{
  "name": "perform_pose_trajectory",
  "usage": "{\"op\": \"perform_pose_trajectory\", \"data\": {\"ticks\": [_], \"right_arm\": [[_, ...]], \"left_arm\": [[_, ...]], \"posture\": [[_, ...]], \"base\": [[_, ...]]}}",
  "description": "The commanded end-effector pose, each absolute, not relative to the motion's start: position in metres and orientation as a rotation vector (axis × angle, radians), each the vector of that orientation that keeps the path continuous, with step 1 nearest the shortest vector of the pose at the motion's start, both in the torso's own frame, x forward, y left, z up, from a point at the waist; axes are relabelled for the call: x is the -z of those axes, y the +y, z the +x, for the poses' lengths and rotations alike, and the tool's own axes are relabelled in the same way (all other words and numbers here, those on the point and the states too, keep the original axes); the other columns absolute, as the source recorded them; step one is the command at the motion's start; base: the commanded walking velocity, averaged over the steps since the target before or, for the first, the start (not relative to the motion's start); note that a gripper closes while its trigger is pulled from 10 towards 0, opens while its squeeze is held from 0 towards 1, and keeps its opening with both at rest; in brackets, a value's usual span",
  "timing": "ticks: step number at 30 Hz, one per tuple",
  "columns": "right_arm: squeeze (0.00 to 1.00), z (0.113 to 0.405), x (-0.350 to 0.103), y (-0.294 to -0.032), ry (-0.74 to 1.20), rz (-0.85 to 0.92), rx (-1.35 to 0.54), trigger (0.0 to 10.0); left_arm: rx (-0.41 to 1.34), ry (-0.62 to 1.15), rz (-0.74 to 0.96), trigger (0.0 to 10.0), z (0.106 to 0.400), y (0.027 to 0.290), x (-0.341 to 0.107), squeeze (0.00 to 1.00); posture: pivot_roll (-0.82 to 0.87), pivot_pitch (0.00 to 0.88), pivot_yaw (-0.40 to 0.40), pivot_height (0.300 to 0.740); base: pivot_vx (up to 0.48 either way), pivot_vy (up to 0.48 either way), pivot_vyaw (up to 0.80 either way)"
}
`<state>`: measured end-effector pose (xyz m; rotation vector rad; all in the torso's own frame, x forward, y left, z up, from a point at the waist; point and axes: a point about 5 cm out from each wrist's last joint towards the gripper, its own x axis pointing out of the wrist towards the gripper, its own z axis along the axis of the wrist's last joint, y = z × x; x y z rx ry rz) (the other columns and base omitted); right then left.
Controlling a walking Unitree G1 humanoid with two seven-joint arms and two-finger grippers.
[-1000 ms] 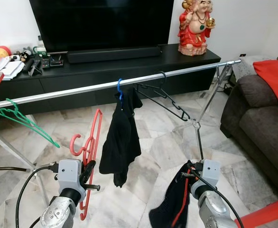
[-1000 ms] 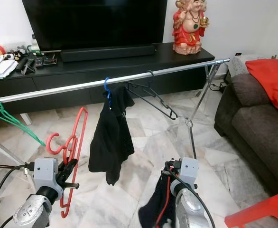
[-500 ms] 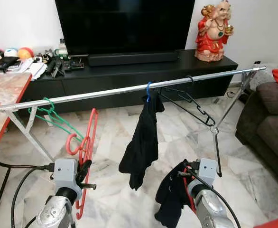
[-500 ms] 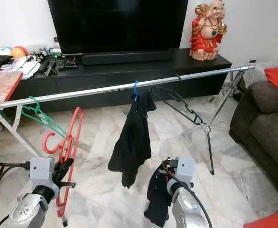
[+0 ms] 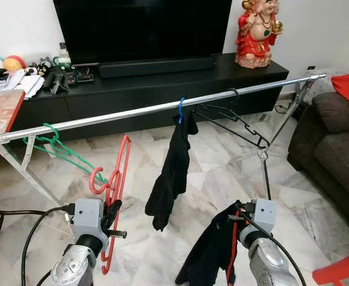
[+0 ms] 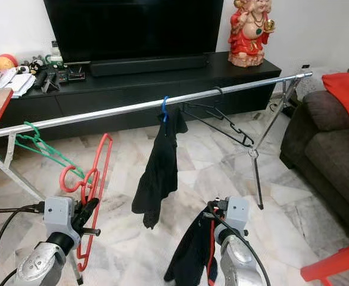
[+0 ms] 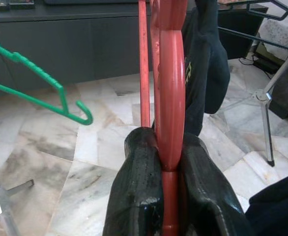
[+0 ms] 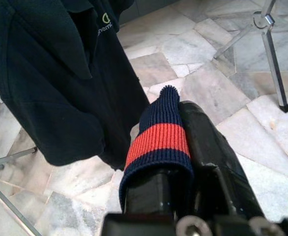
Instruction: Hang hanger
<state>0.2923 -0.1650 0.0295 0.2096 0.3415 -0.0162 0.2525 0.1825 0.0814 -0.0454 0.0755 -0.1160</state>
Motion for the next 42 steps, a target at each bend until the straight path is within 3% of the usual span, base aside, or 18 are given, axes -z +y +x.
{"op": "perform_pose_trajectory", "data": {"ticks": [1, 9, 14, 27, 42], "right_arm": [[0.0, 0.2955, -0.034, -0.1679, 0.316, 0.21, 0.029, 10.0], [0.0, 0.2956, -0.0341, -0.1681, 0.316, 0.212, 0.032, 10.0], [0.0, 0.2955, -0.034, -0.1679, 0.318, 0.215, 0.031, 10.0], [0.0, 0.2958, -0.0336, -0.1669, 0.32, 0.216, 0.027, 10.0], [0.0, 0.2972, -0.0357, -0.1672, 0.301, 0.218, 0.041, 10.0]], "left_arm": [[0.124, 0.079, -0.054, 10.0, 0.2535, 0.1804, -0.0825, 0.0], [0.125, 0.084, -0.048, 10.0, 0.2539, 0.1802, -0.082, 0.0], [0.13, 0.077, -0.04, 10.0, 0.2536, 0.1793, -0.0825, 0.0], [0.15, 0.071, -0.038, 10.0, 0.2535, 0.1774, -0.0838, 0.0], [0.175, 0.06, -0.03, 10.0, 0.253, 0.1753, -0.0857, 0.0]], "posture": [[0.07, 0.038, -0.009, 0.74], [0.07, 0.038, -0.01, 0.74], [0.07, 0.039, -0.01, 0.74], [0.07, 0.039, -0.01, 0.74], [0.08, 0.039, -0.005, 0.74]], "base": [[0.0, 0.247, 0.0], [0.0, 0.434, 0.0], [0.0, 0.0, 0.0], [0.0, 0.0, -0.8], [0.0, 0.0, 0.0]]}}
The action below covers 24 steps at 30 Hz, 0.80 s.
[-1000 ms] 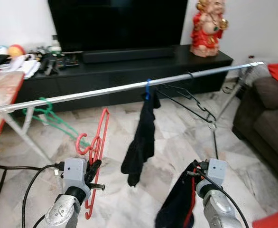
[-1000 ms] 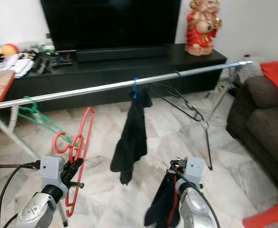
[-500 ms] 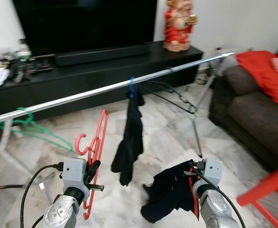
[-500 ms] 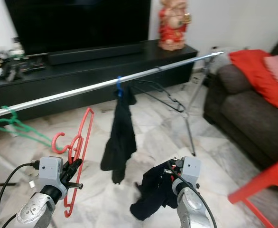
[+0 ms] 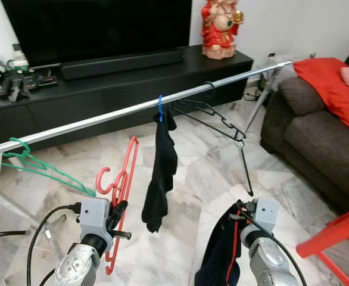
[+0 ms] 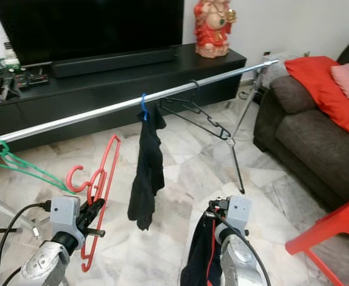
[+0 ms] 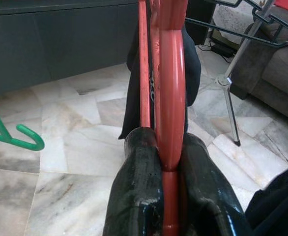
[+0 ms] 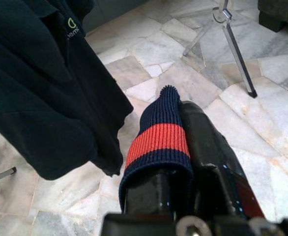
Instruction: Hang hanger
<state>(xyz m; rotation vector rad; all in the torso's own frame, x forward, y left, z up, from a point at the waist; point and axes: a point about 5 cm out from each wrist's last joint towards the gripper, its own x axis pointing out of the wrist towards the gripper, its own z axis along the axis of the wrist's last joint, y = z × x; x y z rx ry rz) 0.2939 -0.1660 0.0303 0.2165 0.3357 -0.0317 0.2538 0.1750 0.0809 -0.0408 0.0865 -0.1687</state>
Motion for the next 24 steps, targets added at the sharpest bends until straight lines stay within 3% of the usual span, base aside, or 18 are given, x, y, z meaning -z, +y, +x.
{"op": "perform_pose_trajectory", "data": {"ticks": [1, 18, 24], "right_arm": [[0.0, 0.2972, -0.0355, -0.1673, 0.304, 0.218, 0.042, 10.0], [0.0, 0.2982, -0.0361, -0.1699, 0.299, 0.21, 0.062, 10.0], [0.0, 0.2983, -0.0363, -0.1704, 0.297, 0.21, 0.065, 10.0]], "left_arm": [[0.176, 0.06, -0.03, 10.0, 0.253, 0.1754, -0.0858, 0.0], [0.179, 0.056, -0.028, 10.0, 0.2534, 0.1752, -0.0865, 0.0], [0.181, 0.053, -0.031, 10.0, 0.2534, 0.1748, -0.0871, 0.0]], "posture": [[0.08, 0.039, -0.004, 0.74], [0.08, 0.036, -0.005, 0.74], [0.08, 0.037, -0.005, 0.74]], "base": [[0.0, 0.0, 0.0], [0.0, 0.0, 0.0], [-0.261, 0.0, 0.0]]}}
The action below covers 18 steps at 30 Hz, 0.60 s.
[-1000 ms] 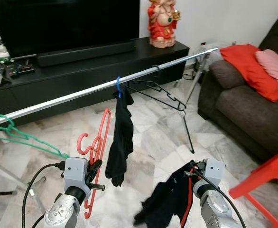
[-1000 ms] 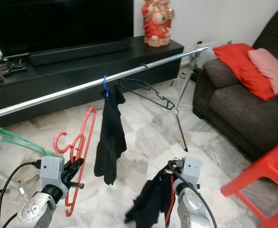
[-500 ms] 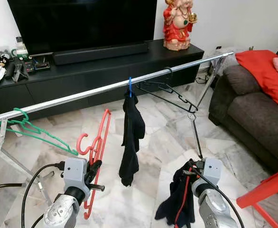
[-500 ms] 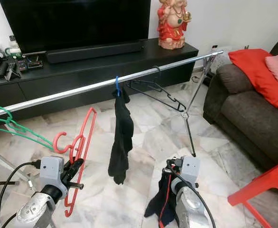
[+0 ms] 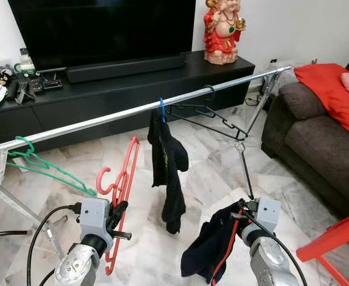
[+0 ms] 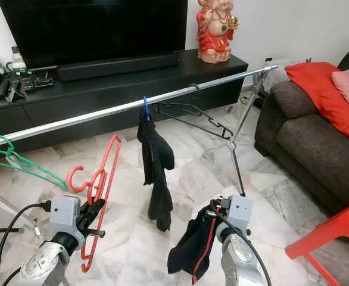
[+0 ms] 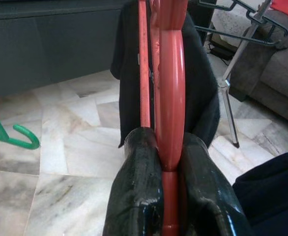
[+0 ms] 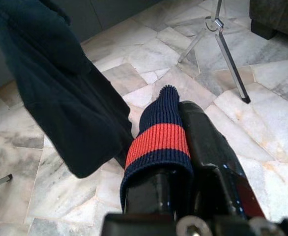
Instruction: Hang hanger
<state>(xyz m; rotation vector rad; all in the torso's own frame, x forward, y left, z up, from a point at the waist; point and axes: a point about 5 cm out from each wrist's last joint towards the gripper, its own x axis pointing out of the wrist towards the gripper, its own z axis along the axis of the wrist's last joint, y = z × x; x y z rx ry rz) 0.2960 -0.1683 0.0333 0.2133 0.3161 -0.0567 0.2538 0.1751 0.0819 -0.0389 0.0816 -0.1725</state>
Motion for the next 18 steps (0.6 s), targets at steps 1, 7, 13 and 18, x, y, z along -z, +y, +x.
{"op": "perform_pose_trajectory", "data": {"ticks": [1, 7, 13, 18], "right_arm": [[0.0, 0.2984, -0.0363, -0.1704, 0.297, 0.21, 0.065, 10.0], [0.0, 0.2981, -0.0363, -0.1709, 0.296, 0.2, 0.069, 10.0], [0.0, 0.2979, -0.0362, -0.1708, 0.296, 0.187, 0.066, 10.0], [0.0, 0.2982, -0.0367, -0.1706, 0.294, 0.181, 0.065, 10.0]], "left_arm": [[0.18, 0.052, -0.031, 10.0, 0.2534, 0.1748, -0.0872, 0.0], [0.183, 0.049, -0.033, 10.0, 0.2537, 0.1739, -0.0877, 0.0], [0.181, 0.048, -0.033, 10.0, 0.2535, 0.1736, -0.0879, 0.0], [0.181, 0.048, -0.033, 10.0, 0.2536, 0.1734, -0.088, 0.0]], "posture": [[0.08, 0.037, -0.005, 0.74], [0.08, 0.037, -0.005, 0.74], [0.08, 0.039, -0.006, 0.74], [0.08, 0.039, -0.006, 0.74]], "base": [[-0.27, 0.0, 0.0], [-0.281, 0.0, 0.0], [-0.28, 0.0, 0.0], [-0.283, 0.0, 0.0]]}}
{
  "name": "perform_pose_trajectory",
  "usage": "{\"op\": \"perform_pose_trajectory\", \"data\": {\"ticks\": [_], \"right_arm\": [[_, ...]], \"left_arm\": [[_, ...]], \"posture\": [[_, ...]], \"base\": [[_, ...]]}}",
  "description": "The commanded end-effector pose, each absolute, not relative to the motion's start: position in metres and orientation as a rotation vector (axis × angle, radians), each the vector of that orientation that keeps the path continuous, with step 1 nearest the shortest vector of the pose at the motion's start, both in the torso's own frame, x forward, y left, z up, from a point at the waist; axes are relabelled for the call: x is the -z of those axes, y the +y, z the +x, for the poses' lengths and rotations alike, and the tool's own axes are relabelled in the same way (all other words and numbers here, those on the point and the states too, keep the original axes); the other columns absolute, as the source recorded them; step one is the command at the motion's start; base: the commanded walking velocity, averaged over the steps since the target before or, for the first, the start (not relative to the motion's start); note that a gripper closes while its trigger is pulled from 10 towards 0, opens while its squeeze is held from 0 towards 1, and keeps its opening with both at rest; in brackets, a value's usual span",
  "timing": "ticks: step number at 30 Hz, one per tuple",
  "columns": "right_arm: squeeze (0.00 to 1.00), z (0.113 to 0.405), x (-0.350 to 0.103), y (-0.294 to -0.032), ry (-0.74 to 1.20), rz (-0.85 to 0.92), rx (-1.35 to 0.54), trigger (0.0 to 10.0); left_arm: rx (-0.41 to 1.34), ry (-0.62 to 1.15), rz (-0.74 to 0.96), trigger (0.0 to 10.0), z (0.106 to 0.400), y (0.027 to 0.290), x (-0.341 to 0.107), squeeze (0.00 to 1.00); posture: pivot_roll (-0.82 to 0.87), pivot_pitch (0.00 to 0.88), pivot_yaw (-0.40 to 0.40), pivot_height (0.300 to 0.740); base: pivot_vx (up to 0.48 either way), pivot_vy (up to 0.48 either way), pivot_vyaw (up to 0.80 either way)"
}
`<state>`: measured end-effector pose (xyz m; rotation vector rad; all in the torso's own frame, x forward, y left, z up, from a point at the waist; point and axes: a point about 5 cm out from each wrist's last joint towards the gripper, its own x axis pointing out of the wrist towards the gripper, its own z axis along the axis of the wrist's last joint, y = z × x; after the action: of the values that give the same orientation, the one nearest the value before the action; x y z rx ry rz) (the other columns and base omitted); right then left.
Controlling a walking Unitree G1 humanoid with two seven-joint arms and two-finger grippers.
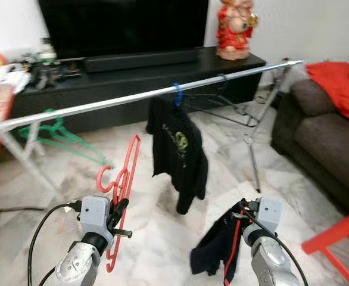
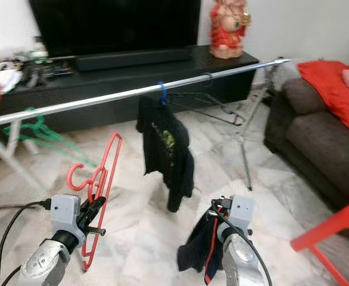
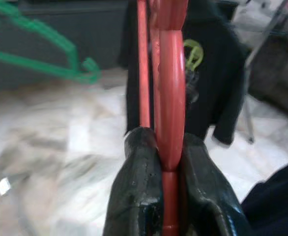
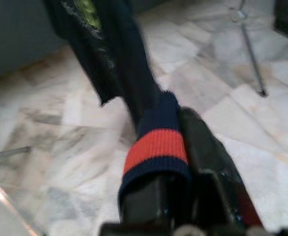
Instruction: Hang hanger
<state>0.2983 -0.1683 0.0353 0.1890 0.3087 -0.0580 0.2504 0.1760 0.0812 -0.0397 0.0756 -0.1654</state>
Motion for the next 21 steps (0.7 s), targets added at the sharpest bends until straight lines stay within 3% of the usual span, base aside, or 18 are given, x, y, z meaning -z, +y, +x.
{"op": "perform_pose_trajectory", "data": {"ticks": [1, 17, 21], "right_arm": [[0.0, 0.2983, -0.0367, -0.1705, 0.294, 0.18, 0.065, 10.0], [0.0, 0.2992, -0.0369, -0.1688, 0.289, 0.166, 0.055, 10.0], [0.0, 0.2998, -0.0392, -0.1655, 0.27, 0.15, 0.022, 10.0]], "left_arm": [[0.181, 0.047, -0.033, 10.0, 0.2536, 0.1733, -0.0881, 0.0], [0.189, 0.051, -0.029, 10.0, 0.2538, 0.1732, -0.0882, 0.0], [0.184, 0.057, -0.028, 10.0, 0.2535, 0.1738, -0.0878, 0.0]], "posture": [[0.08, 0.039, -0.006, 0.74], [0.08, 0.042, -0.004, 0.74], [0.08, 0.043, -0.002, 0.74]], "base": [[-0.281, 0.0, 0.0], [-0.281, 0.0, 0.0], [0.0, 0.0, 0.11]]}}
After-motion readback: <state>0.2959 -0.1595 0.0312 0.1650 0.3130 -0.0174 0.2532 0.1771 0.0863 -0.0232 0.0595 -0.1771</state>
